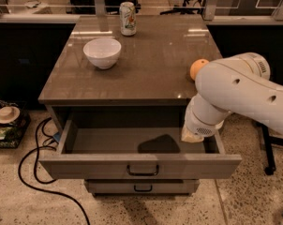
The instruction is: Open top drawer
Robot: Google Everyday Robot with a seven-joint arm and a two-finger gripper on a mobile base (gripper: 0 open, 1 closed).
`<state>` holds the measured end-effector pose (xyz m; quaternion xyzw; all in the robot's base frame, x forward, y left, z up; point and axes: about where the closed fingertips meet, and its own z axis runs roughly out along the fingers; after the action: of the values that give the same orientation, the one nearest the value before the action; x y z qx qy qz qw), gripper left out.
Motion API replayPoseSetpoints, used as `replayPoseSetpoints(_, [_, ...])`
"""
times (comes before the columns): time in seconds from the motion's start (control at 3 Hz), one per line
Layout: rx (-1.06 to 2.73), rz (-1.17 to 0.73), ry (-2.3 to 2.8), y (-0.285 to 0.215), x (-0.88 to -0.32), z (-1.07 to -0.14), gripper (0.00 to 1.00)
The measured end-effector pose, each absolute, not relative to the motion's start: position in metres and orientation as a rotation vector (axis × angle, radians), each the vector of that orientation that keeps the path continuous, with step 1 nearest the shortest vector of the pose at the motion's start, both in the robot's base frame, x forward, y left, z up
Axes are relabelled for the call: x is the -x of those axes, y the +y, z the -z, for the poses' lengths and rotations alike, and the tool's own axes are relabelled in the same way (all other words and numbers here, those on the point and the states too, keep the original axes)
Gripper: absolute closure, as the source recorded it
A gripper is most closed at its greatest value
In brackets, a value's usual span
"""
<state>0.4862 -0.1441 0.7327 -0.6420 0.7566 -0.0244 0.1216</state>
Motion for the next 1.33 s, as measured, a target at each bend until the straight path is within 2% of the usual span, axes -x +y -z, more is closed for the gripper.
replayPoseSetpoints(1.33, [1.858, -0.040, 2.188, -0.134, -0.469, -0.663, 1.00])
